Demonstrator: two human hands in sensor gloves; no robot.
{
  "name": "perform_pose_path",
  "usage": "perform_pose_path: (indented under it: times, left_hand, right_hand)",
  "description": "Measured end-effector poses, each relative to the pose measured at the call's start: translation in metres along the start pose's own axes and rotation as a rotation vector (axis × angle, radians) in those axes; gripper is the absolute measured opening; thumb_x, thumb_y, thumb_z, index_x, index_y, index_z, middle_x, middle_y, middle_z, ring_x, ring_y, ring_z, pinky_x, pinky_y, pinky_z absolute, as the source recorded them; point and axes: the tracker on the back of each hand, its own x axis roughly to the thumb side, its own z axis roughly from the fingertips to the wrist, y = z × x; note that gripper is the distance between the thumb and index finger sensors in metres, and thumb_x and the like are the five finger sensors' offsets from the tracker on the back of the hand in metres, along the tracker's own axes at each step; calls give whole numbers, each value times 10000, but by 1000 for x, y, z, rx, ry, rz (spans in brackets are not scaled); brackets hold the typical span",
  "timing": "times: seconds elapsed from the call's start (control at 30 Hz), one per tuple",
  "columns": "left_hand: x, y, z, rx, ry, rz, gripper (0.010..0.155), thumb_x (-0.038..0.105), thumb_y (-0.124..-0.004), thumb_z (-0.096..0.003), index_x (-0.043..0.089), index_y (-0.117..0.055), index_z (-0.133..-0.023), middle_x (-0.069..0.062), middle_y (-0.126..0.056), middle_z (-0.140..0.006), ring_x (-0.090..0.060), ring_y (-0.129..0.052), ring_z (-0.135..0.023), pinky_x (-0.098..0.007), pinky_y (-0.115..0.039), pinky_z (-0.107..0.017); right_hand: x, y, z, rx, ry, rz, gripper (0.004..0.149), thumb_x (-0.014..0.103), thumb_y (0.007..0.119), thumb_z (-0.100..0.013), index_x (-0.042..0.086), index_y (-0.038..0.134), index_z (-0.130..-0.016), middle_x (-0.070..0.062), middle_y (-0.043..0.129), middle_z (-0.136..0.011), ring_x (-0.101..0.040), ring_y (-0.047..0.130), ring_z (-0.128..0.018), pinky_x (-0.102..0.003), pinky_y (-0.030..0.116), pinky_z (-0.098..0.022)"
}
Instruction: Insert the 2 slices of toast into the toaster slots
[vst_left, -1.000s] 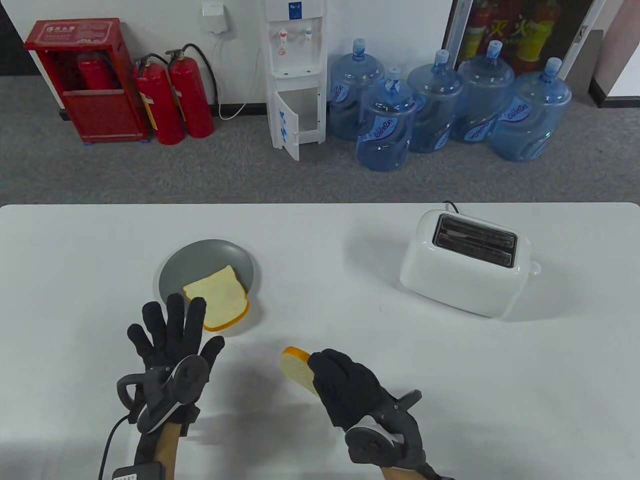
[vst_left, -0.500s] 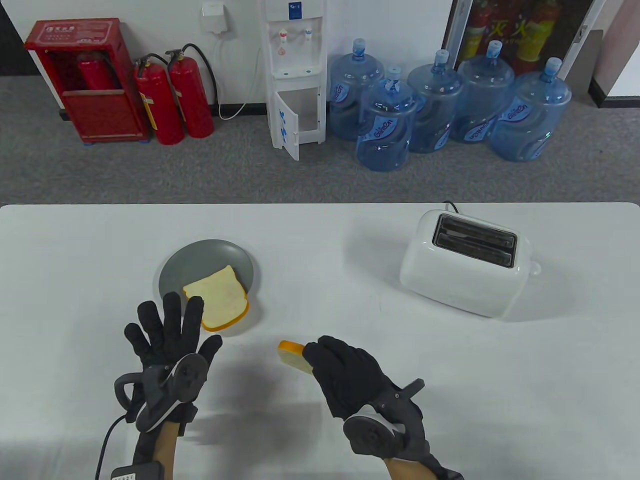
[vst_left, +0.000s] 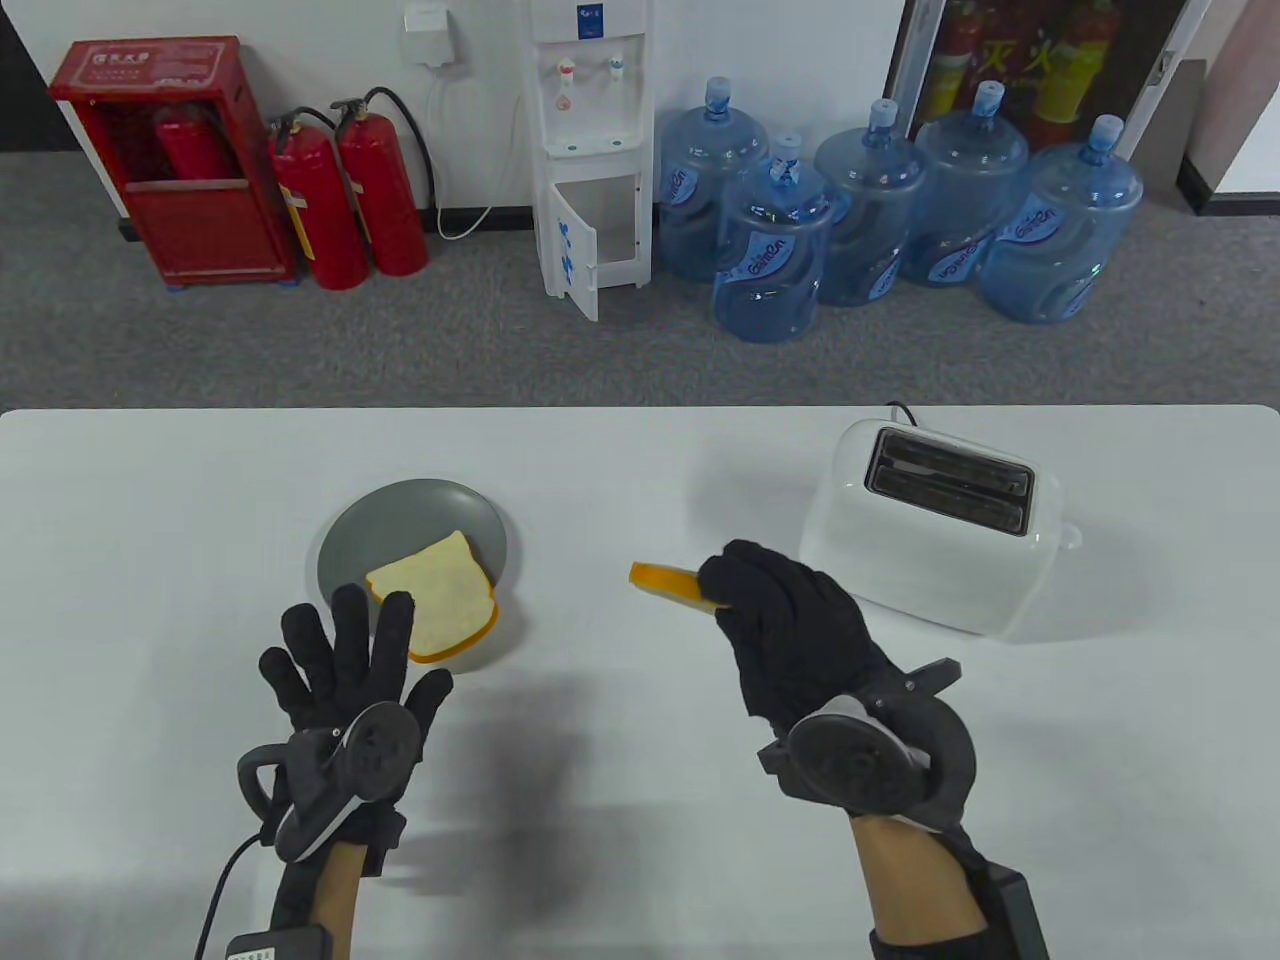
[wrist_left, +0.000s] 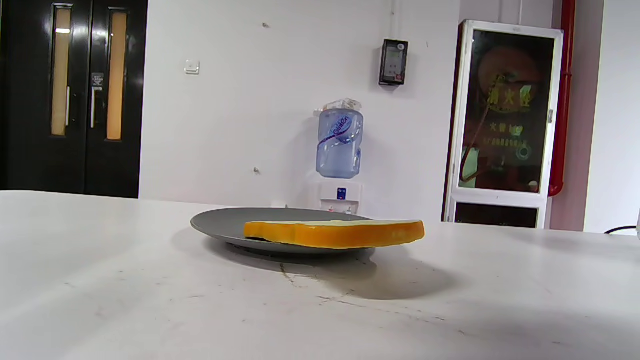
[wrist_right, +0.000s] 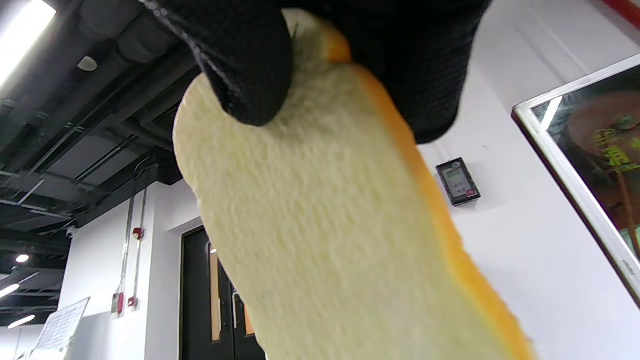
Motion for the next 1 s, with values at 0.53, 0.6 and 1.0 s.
perform_pose_path:
  times: [0.53, 0.6, 1.0]
  left_hand:
    - [-1, -1, -2, -28, -3, -11, 741, 657, -429, -545, 374, -230, -1200, -86, -156, -1273, -511, -91, -1108, -655, -180, -761]
    - [0, -1, -2, -31, -4, -14, 741, 657, -428, -544, 375, -229, -1199, -86, -158, -1273, -510, -93, -1109, -655, -181, -762]
    - [0, -3, -2, -47, -3, -42, 743, 661, -425, -544, 376, -218, -1198, -81, -155, -1274, -511, -91, -1111, -657, -185, -764]
  right_hand:
    - [-58, -57, -72, -66, 225, 107, 492, 209, 778, -657, 454, 586, -1038, 100, 689, -1143, -244, 826, -1050, -536, 678, -847]
    - [-64, -61, -79, -53, 256, 84, 490, 210, 771, -665, 461, 581, -1040, 109, 677, -1152, -245, 808, -1067, -537, 659, -863]
    - [-119, -68, -95, -57, 421, 81, 491, 216, 770, -673, 474, 578, -1042, 118, 663, -1166, -243, 775, -1104, -541, 624, -888]
